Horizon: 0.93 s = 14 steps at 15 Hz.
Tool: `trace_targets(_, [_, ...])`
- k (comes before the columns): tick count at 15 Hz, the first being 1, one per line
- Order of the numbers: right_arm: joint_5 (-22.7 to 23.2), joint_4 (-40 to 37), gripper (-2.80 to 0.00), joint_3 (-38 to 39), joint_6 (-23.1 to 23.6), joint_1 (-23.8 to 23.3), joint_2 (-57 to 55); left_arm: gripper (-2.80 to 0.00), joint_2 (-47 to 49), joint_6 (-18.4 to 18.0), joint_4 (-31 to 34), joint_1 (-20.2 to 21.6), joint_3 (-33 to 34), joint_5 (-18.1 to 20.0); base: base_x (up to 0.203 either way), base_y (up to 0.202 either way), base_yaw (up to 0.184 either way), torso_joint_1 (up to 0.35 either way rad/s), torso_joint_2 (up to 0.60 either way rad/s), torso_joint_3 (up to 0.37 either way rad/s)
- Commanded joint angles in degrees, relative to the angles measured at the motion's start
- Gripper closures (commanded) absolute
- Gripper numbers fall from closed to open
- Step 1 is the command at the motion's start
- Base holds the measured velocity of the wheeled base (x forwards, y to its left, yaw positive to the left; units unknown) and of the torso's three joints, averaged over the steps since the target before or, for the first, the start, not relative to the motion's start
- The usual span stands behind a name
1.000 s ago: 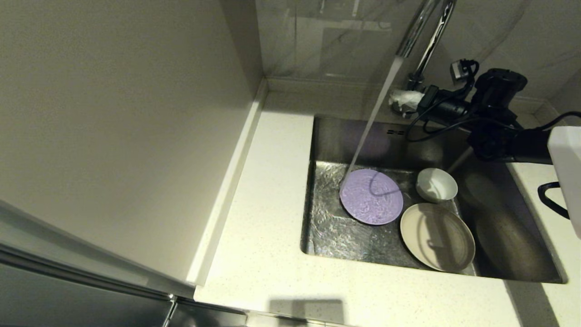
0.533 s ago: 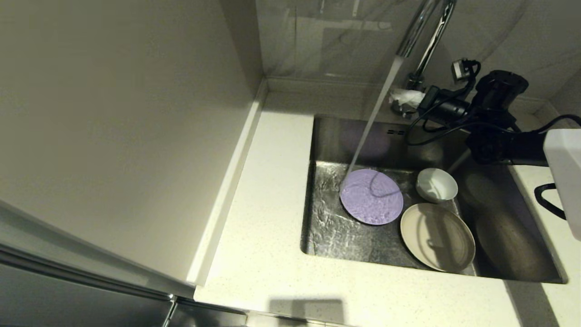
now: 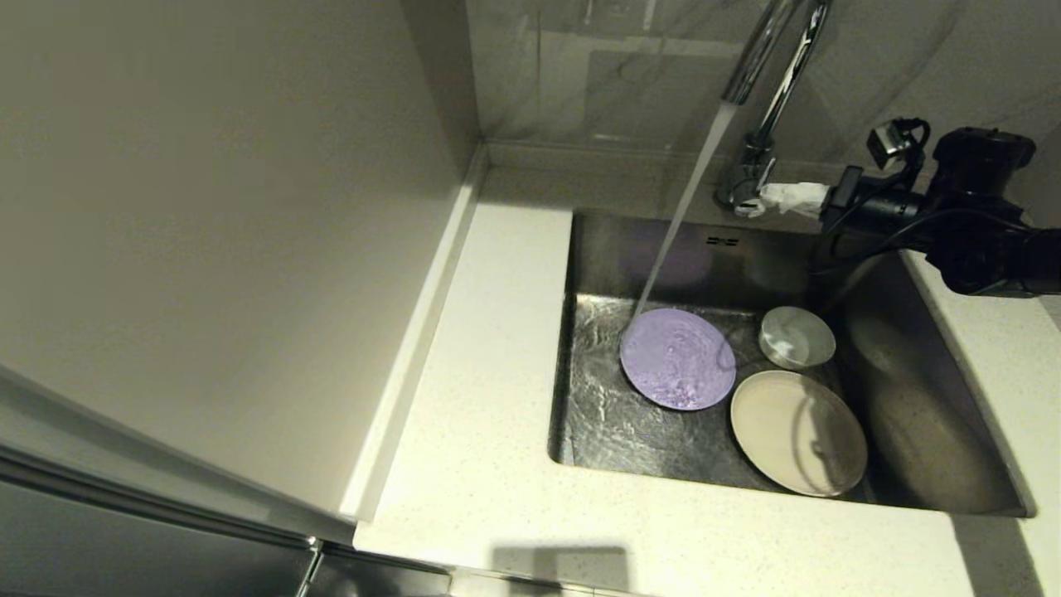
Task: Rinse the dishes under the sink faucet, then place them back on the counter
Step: Turn off the faucet
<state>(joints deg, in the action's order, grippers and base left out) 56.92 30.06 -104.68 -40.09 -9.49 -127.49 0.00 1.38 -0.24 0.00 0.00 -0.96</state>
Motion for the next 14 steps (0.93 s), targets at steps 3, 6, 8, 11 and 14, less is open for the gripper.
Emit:
trace_targets(3, [0.07,0.17,0.0,-1.9,-0.6,-0.97,0.18,0.0,-0.09,0.03,-0.02,0.0,0.0,-0.01,0.0,0.0,0.0,0.0,0.0,0.0])
trace_targets(6, [0.04,0.17,0.0,-4.01,-0.6,-0.97,-0.63,0.0,-0.09,0.03,-0.02,0.0,0.0,-0.01,0.0,0.0,0.0,0.0,0.0,0.0])
trace_targets(8, [0.04,0.17,0.0,-5.86,-0.68,-0.97,-1.3,0.0,-0.09,0.03,-0.02,0.0,0.0,-0.01,0.0,0.0,0.0,0.0,0.0,0.0])
trace_targets(11, [0.04,0.17,0.0,-7.03,-0.69,-0.88,-2.06,0.0,-0.09,0.03,-0.02,0.0,0.0,-0.01,0.0,0.0,0.0,0.0,0.0,0.0])
trace_targets(14, [0.07,0.44,0.0,-7.35,-0.51,-0.82,-2.7,0.0,-0.09,0.03,-0.02,0.0,0.0,-0.01,0.0,0.0,0.0,0.0,0.0,0.0])
